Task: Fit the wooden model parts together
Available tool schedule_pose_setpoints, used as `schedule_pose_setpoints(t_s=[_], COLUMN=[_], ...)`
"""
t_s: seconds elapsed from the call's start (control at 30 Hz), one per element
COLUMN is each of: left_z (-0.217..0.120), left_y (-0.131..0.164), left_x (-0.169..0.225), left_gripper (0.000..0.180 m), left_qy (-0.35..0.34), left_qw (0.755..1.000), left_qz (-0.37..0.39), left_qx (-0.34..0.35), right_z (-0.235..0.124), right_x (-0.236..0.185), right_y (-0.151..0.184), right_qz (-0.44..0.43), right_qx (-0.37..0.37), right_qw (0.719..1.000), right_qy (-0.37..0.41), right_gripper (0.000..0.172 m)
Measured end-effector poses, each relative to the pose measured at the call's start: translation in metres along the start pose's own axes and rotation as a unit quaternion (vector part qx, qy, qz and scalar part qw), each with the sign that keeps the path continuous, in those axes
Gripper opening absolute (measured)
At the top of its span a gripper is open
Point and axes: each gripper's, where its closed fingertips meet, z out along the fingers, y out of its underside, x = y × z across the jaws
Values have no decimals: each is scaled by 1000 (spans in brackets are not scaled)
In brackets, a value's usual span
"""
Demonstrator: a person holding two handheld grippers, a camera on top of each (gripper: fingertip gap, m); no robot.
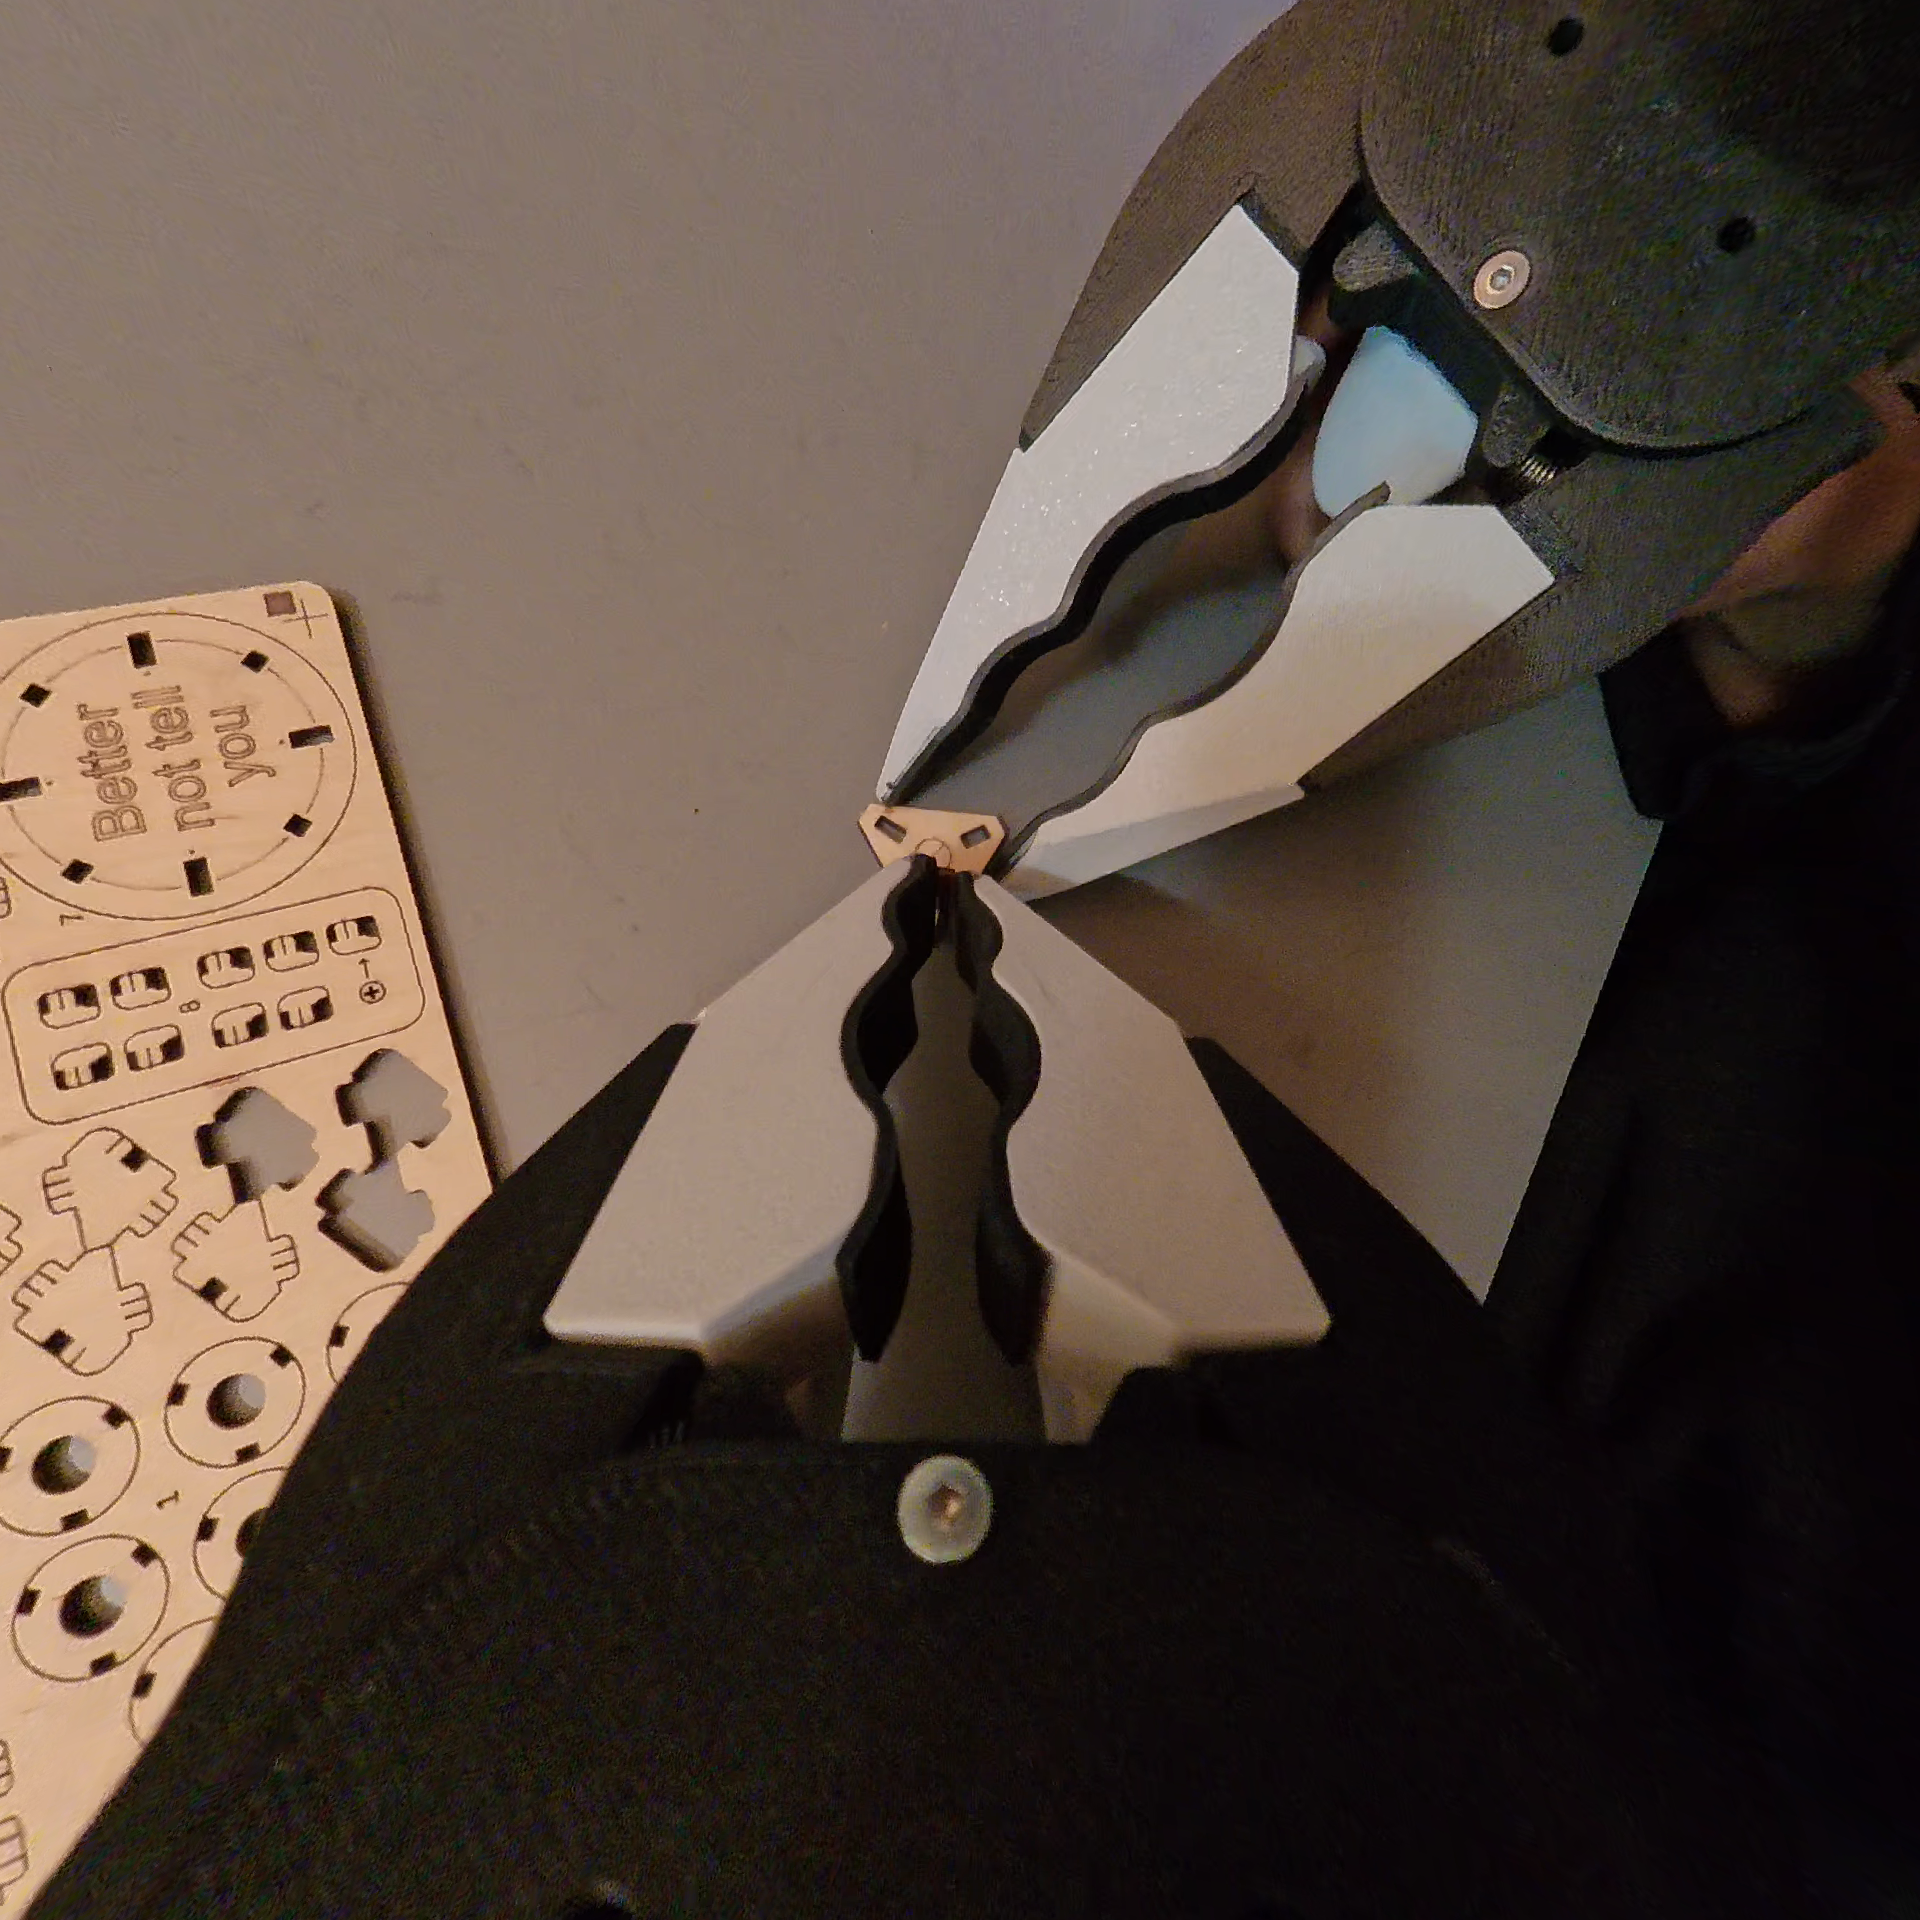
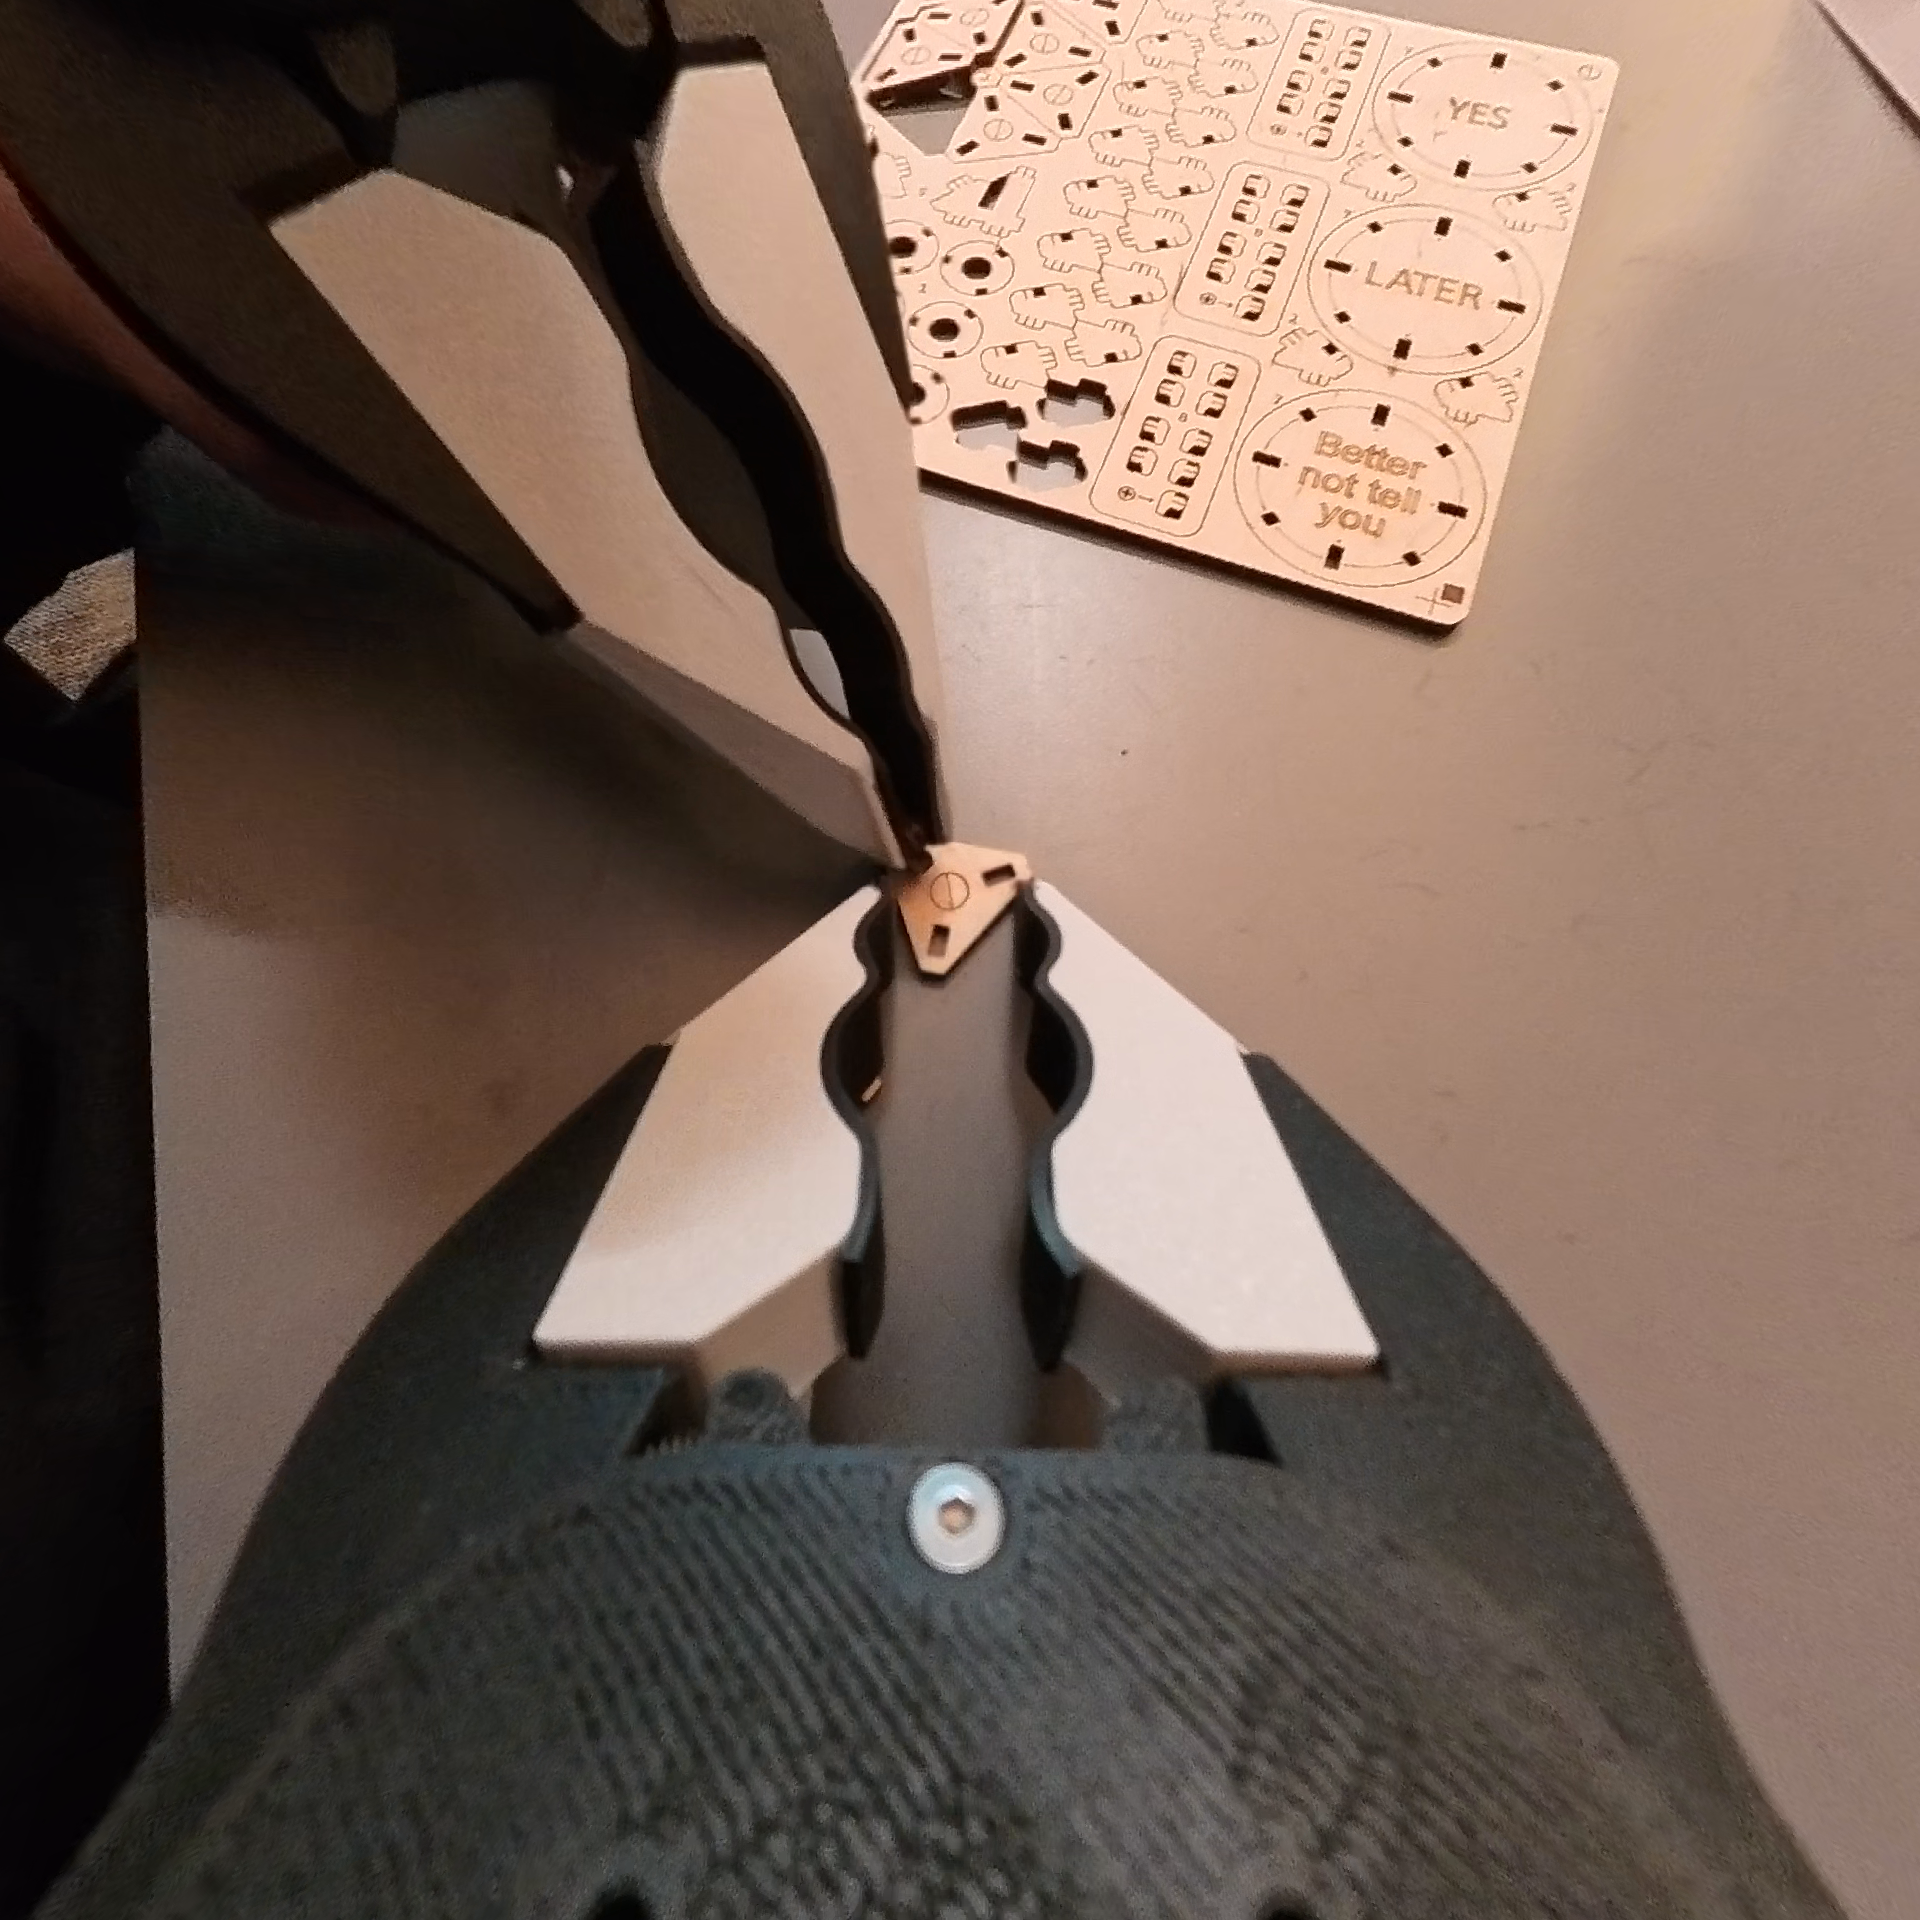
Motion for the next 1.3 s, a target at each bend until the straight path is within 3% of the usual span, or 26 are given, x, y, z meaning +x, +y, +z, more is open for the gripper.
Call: schedule_pose_setpoints(t_s=[0.33,0.6,0.7,0.77,0.8,0.97,1.07,1.2,1.3], left_z=[1,0,-1,-7,-13,-35,-26,-13,-10], left_y=[2,2,2,0,-3,-13,-1,6,2], left_x=[0,1,4,0,-3,8,4,3,3], left_gripper=[4,7,7,30,32,29,27,25,24], left_qy=[-17,38,48,26,17,73,55,29,26], left_qw=[1000,999,998,998,998,989,992,995,995], left_qz=[11,-32,-42,-33,-31,-58,-63,-55,-52], left_qx=[-10,13,19,35,50,115,96,76,77], right_z=[0,0,-3,-11,-18,-56,-75,-112,-115], right_x=[0,0,2,4,5,23,21,18,10], right_y=[0,0,1,-4,-9,-15,-9,-21,-23], right_qz=[1,-3,-3,7,16,91,133,149,158], right_qx=[0,1,4,33,58,147,178,288,300], right_qw=[1000,1000,1000,999,998,985,975,943,934], right_qy=[0,4,19,24,26,19,-29,-79,-110], right_gripper=[20,21,37,48,51,53,52,35,33])
